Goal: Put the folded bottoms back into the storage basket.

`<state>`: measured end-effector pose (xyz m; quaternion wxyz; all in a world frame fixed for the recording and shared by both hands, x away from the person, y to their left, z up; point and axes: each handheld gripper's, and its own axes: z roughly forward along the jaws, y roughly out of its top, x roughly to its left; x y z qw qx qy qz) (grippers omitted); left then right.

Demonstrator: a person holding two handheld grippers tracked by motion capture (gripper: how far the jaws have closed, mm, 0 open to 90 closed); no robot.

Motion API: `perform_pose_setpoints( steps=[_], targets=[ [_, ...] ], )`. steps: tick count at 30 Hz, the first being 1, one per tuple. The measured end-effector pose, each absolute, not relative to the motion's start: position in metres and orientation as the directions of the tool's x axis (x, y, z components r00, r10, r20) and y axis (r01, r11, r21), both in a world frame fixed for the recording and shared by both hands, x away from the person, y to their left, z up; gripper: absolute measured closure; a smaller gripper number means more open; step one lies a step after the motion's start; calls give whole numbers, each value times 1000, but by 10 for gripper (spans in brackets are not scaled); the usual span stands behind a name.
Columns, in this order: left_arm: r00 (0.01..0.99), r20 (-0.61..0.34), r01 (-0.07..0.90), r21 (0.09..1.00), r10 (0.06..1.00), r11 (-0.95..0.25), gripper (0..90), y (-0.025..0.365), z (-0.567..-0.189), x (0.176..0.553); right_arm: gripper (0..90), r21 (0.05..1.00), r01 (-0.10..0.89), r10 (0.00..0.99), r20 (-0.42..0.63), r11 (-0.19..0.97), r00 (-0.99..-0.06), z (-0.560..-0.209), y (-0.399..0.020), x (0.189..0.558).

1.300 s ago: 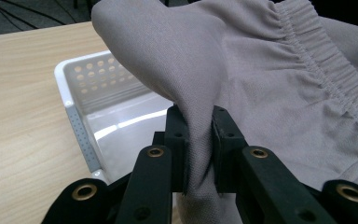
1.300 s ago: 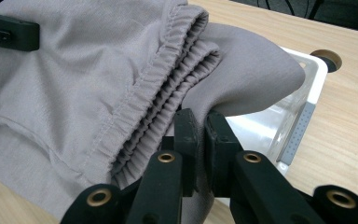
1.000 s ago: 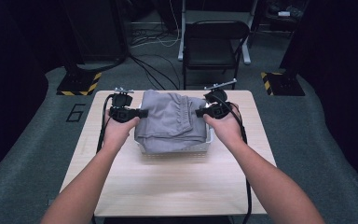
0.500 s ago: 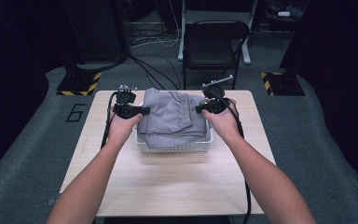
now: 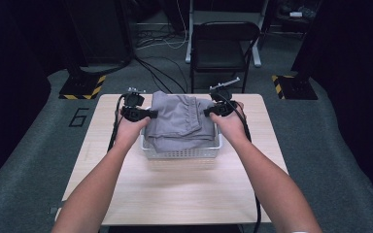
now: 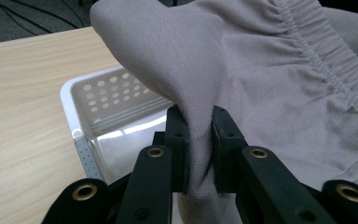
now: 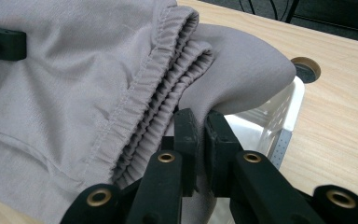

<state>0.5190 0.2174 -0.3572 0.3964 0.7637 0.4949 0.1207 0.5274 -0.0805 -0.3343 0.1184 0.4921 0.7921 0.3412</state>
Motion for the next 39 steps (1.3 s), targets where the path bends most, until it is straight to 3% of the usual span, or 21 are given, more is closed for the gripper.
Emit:
perform_pose_setpoints(
  steps=[31,39],
  targets=[
    [462,-174,680,699,870,-221,795,206,-385,536,847,629,726,886,124,279,-447,-365,-75,542],
    [421,-201,693,701,884,-171,795,211,-396,535,847,634,721,883,126,279,-452,-368,-73,543]
  ],
)
